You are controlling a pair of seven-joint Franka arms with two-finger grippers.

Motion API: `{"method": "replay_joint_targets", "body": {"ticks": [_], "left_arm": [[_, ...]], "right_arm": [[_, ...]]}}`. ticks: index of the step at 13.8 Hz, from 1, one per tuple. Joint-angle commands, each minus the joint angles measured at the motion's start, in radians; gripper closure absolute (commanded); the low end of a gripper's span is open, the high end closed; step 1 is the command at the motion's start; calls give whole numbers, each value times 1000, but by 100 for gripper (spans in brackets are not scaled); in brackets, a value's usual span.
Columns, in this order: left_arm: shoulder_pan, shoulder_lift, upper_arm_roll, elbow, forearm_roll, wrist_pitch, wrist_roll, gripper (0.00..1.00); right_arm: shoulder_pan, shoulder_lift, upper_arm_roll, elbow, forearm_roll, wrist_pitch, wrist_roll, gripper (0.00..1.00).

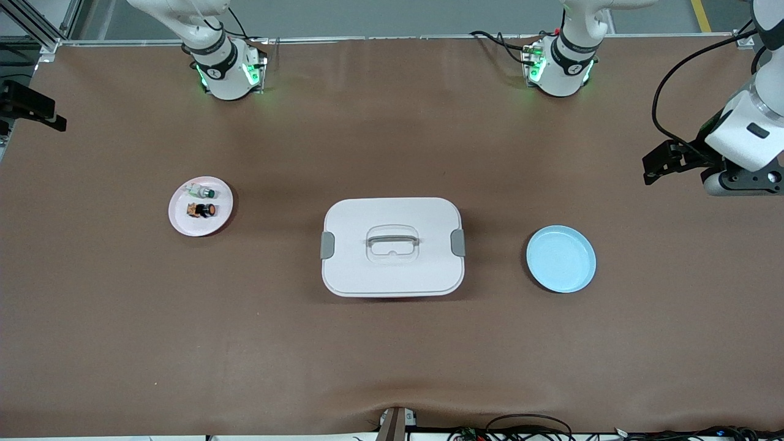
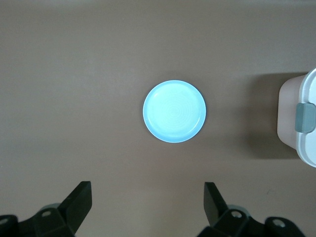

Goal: Transfer orange switch to right arm and place

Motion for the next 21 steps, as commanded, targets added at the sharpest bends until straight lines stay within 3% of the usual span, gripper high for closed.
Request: {"method": "replay_joint_targets", "body": {"ticks": [1,7,21], "left_arm": [[6,8,-3,27,-18,-24,6,0],[6,8,-3,27,-20,-27,6,0],[7,8,-3,27,-20,-29,6,0]], "right_arm": [[68,-14,-82,-8,12,2,9,0],[65,-92,-81,-134,12,91,6,0],[52,-105,-82,-135,8,99,101,0]]}}
